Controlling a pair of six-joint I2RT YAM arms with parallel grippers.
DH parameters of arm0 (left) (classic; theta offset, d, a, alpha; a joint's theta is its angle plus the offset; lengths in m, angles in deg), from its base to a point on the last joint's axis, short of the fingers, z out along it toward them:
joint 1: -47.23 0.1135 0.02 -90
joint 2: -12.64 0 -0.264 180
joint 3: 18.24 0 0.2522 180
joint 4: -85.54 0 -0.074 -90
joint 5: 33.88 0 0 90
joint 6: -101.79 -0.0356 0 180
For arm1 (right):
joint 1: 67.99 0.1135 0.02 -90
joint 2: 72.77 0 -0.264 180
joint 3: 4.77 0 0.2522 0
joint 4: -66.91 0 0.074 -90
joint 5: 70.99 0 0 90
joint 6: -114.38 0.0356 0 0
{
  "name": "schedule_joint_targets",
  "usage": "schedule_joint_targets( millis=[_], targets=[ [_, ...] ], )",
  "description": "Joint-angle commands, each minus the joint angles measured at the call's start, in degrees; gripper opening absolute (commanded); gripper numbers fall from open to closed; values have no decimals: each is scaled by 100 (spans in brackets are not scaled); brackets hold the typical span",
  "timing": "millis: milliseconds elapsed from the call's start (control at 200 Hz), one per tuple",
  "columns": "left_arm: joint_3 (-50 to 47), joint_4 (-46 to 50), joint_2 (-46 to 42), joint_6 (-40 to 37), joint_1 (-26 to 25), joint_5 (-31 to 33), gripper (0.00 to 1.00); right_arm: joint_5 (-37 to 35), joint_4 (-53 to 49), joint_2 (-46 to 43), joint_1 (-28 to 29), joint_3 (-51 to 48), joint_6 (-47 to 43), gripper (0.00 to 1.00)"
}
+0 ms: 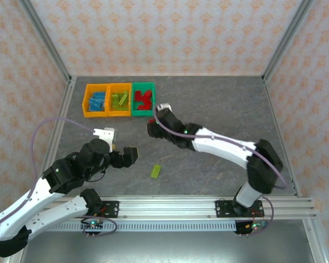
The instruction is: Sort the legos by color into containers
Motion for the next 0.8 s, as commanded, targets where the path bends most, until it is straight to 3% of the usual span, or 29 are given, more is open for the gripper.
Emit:
schedule_joint_targets(
  millis=[0,205,315,425,616,796],
  targets=[
    [51,393,-66,205,-15,294,100,-55,-130,967,-241,1108,-712,49],
    [-77,317,-79,241,-19,347,100,279,-1250,2768,-493,3866,-1203,57],
    [-195,285,-33,291,-18,414,100,384,-1826,3418,-502,5062,-1300,75],
    [-334,224,-10,379,-20,383,100,450,-2158,3577,-502,5595,-1337,81],
    [-492,44,63,426,-17,305,100,708,-2236,2629,-502,4835,-1242,83],
    [-635,-277,305,434,-14,63,100,1218,-1258,401,-485,1893,-788,85]
  ],
)
